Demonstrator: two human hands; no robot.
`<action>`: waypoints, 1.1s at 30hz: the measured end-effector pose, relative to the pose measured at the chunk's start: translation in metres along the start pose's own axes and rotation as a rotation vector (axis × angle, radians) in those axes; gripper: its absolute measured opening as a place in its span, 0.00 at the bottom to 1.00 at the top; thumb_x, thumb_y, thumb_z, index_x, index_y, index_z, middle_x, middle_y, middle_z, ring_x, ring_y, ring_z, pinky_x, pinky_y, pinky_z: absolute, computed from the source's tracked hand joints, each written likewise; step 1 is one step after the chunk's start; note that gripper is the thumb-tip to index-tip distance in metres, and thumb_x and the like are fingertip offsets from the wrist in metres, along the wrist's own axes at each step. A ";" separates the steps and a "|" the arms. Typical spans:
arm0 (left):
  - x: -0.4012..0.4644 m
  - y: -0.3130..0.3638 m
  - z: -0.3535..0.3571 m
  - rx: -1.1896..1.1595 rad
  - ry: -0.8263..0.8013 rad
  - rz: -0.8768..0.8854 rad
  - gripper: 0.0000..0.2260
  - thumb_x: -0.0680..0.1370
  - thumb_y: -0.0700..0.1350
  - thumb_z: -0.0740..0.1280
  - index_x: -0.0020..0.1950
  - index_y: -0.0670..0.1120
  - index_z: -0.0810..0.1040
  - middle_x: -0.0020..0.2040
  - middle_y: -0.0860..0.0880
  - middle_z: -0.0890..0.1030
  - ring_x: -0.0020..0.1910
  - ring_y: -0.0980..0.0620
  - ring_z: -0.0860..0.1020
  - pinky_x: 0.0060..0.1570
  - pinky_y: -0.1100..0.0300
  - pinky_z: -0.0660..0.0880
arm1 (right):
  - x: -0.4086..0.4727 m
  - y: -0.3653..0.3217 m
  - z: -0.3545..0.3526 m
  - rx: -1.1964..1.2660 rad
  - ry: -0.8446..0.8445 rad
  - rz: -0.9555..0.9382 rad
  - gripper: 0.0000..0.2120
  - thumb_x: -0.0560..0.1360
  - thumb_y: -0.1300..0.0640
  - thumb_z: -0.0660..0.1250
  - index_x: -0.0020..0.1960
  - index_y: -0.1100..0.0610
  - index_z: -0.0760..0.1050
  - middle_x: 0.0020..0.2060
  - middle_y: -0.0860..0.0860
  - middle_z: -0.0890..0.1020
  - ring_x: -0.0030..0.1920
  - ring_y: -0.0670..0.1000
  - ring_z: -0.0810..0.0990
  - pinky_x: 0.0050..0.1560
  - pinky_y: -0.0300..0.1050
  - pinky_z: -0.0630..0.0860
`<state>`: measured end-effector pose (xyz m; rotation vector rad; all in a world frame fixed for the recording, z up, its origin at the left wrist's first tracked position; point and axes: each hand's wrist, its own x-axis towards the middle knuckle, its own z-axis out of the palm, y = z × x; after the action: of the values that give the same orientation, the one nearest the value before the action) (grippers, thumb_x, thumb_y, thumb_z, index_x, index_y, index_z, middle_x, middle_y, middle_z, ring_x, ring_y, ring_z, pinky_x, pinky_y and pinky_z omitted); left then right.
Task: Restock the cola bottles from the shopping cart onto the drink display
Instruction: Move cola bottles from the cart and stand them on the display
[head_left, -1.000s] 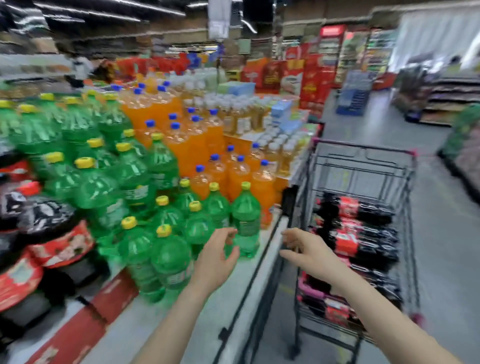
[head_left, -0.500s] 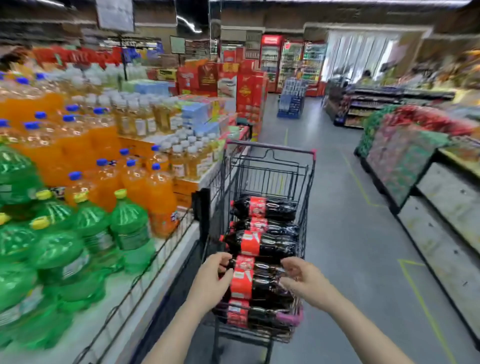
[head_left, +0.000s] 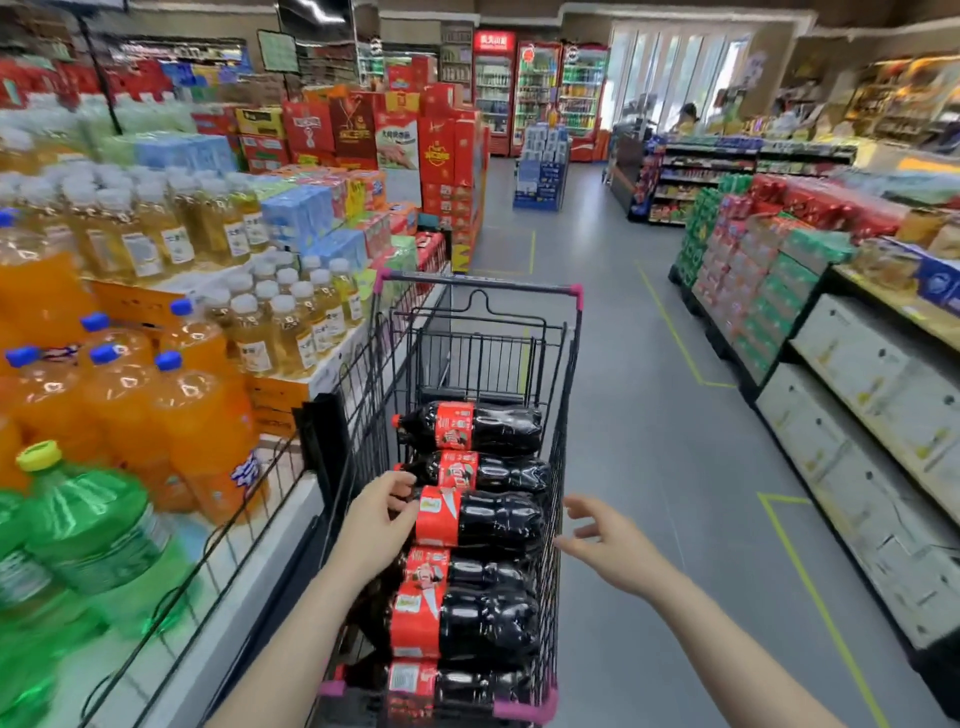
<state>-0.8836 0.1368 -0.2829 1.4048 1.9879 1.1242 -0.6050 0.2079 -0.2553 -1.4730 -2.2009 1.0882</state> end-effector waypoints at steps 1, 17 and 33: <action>0.017 -0.003 0.001 -0.007 -0.007 -0.003 0.11 0.77 0.42 0.65 0.59 0.49 0.73 0.52 0.53 0.76 0.48 0.59 0.75 0.47 0.66 0.69 | 0.013 -0.001 -0.003 0.004 0.000 0.010 0.24 0.75 0.53 0.68 0.69 0.52 0.66 0.59 0.47 0.73 0.55 0.48 0.76 0.53 0.38 0.71; 0.211 -0.032 0.025 -0.052 -0.101 -0.073 0.14 0.76 0.47 0.69 0.60 0.52 0.73 0.50 0.57 0.74 0.49 0.58 0.75 0.56 0.57 0.74 | 0.200 0.001 -0.026 0.069 -0.047 0.102 0.36 0.71 0.52 0.73 0.73 0.49 0.59 0.70 0.49 0.66 0.67 0.50 0.68 0.65 0.44 0.67; 0.301 -0.090 0.122 -0.044 -0.112 -0.663 0.53 0.57 0.73 0.71 0.71 0.72 0.38 0.72 0.35 0.61 0.67 0.37 0.68 0.65 0.44 0.68 | 0.387 0.071 0.019 -0.034 -0.220 0.209 0.55 0.58 0.40 0.79 0.75 0.39 0.49 0.75 0.57 0.40 0.76 0.57 0.47 0.72 0.53 0.57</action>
<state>-0.9551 0.4446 -0.3993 0.6686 2.0903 0.7566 -0.7397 0.5542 -0.3850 -1.7027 -2.2568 1.3437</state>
